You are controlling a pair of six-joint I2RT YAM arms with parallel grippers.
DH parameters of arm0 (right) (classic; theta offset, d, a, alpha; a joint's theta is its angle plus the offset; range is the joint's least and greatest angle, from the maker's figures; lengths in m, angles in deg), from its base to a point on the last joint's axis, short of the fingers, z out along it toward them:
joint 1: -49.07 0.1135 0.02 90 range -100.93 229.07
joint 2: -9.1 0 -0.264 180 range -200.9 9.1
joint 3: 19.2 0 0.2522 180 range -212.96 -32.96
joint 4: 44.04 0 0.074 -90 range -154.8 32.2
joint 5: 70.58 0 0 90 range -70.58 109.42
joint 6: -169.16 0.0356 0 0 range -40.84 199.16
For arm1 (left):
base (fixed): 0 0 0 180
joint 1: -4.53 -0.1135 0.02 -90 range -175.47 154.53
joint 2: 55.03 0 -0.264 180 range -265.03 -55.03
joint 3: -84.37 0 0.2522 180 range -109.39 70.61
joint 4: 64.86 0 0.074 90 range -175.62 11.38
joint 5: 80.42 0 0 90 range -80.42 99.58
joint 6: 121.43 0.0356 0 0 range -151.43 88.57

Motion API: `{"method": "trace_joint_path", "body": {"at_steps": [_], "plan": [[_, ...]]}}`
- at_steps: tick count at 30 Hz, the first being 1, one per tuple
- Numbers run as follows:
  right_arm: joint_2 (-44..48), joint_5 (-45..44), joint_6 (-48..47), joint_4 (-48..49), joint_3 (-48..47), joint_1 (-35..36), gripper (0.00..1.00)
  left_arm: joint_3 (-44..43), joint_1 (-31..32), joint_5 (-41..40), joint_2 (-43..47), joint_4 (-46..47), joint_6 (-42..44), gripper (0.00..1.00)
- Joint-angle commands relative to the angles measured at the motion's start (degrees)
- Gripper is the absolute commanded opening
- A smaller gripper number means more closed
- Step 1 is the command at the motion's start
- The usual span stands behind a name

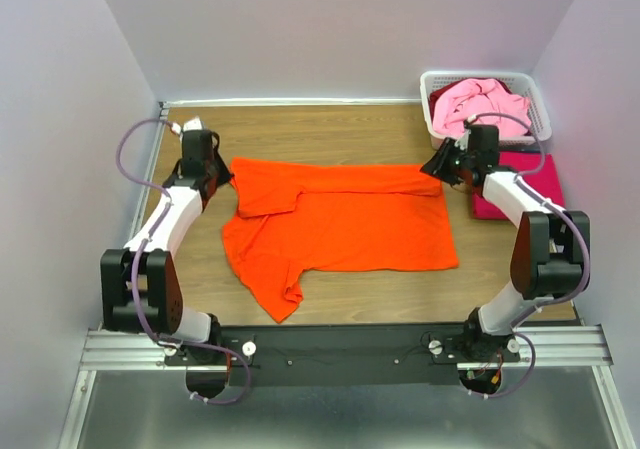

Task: Fold and stack the t-shirts
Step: Fold the tshirt

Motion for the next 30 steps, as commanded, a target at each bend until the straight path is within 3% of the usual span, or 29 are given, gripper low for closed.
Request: {"method": "trace_joint_path", "body": {"at_steps": [1, 7, 18, 22, 30], "plan": [[1.59, 2.1, -0.5, -3.28, 4.64, 2.9, 0.42, 9.23, 1.38, 2.64, 2.07, -3.59, -0.64, 0.15], [3.17, 1.23, 0.03, -3.36, 10.35, 5.28, 0.42, 17.32, 2.7, 4.15, 1.02, -1.93, -0.38, 0.1], [4.67, -10.28, 1.09, -4.94, 16.77, 5.11, 0.42, 17.77, 2.7, 3.0, -5.74, -2.09, 1.02, 0.06], [4.5, -12.23, 0.91, -5.3, 18.53, 3.79, 0.42, 18.3, 2.35, -0.52, -4.35, -3.24, -0.82, 0.0], [5.11, -13.2, 1.79, -6.62, 20.9, 0.81, 0.42, 21.2, -1.69, -3.42, 1.71, -4.29, -3.99, 0.0]]}}
